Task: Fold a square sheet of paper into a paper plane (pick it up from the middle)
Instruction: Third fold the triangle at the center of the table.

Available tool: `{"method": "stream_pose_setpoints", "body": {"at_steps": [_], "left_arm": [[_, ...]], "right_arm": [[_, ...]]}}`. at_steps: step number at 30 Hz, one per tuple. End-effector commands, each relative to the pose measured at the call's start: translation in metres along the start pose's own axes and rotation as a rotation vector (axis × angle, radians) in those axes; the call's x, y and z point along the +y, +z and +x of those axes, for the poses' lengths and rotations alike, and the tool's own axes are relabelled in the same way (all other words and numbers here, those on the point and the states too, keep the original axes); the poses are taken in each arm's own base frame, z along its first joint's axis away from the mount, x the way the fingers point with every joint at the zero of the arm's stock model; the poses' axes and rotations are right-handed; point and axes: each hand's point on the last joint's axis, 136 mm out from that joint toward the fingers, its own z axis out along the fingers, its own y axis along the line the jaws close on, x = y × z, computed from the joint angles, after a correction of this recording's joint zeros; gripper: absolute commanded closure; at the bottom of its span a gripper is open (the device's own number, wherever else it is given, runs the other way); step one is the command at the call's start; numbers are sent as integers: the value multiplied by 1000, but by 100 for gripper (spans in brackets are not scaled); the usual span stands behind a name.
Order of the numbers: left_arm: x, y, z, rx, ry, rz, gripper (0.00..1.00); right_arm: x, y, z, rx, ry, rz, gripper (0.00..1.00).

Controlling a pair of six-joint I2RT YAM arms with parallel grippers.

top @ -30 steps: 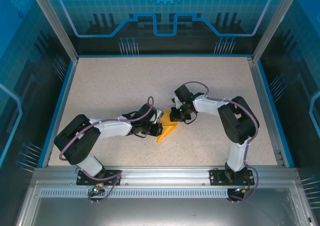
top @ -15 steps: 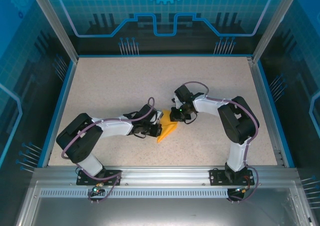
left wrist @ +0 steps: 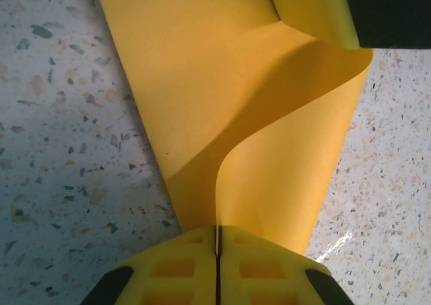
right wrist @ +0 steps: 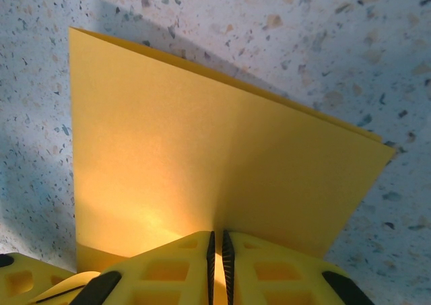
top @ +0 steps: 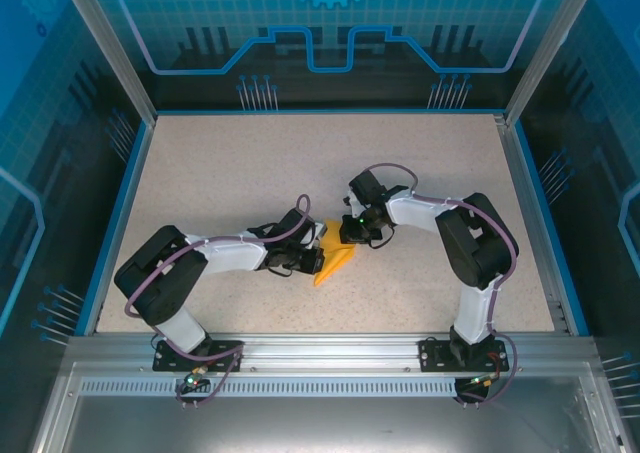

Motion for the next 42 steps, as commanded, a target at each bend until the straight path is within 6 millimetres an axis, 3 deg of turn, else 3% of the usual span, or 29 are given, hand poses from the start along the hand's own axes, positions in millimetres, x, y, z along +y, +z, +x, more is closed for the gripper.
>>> {"method": "stream_pose_setpoints", "body": {"at_steps": [1,16,20,25,29,42], "left_arm": [[-2,-5,-10,-18,25,-6,92],[4,1,-3,2,34,-19,92],[10,6,4,22,35,-31,93],[10,10,9,38,38,-18,93],[9,10,9,39,42,-18,93],[2,4,3,29,53,4,94]], "right_arm": [[-12,9,12,48,18,63,85],[-11,8,11,45,19,60,85],[-3,5,9,37,17,19,84],[14,-19,-5,-28,5,-53,82],[15,-35,-14,-76,-5,-50,80],[-2,0,-10,3,25,-11,82]]}}
